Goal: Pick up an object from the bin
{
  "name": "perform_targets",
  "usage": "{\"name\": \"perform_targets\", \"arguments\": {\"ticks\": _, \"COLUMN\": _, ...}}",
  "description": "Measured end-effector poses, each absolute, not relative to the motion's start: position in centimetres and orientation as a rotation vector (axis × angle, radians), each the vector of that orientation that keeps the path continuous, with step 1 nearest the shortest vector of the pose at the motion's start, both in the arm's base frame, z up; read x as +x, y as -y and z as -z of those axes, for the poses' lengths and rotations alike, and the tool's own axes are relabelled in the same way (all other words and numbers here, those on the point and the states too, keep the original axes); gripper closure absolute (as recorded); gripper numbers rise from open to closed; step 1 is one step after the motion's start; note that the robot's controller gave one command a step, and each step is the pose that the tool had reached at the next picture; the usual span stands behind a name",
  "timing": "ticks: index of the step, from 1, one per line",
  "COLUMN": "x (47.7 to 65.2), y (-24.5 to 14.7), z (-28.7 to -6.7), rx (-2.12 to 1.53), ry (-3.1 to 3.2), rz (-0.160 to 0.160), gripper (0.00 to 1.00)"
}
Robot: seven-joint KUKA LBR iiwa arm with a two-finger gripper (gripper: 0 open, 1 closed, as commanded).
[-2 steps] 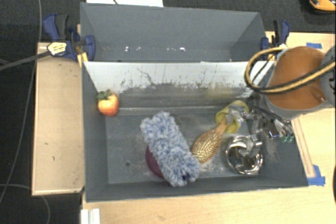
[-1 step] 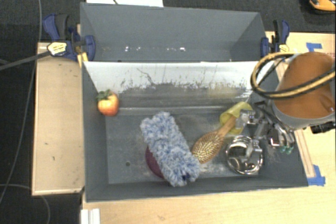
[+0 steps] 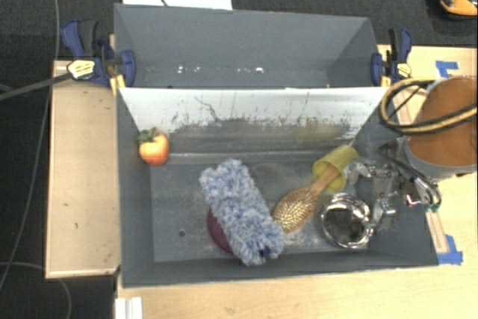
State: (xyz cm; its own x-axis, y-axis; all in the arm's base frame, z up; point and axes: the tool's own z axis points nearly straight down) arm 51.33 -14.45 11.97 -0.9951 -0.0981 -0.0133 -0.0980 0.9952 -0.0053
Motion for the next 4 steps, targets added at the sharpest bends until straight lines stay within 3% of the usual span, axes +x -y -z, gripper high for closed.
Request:
{"name": "perform_targets", "arguments": {"ticks": 1, "x": 48.9, "y": 13.9, "z": -6.8, "rx": 0.502, "ry": -3.086, "rz": -0.005, "gripper": 0.00}}
{"name": "perform_targets", "arguments": {"ticks": 2, "x": 50.0, "y": 14.9, "z": -7.1, "rx": 0.228, "ry": -3.109, "rz": 0.003, "gripper": 1.00}}
{"name": "perform_targets", "arguments": {"ticks": 4, "x": 50.0, "y": 14.9, "z": -7.2, "rx": 0.225, "ry": -3.107, "rz": 0.004, "gripper": 1.00}}
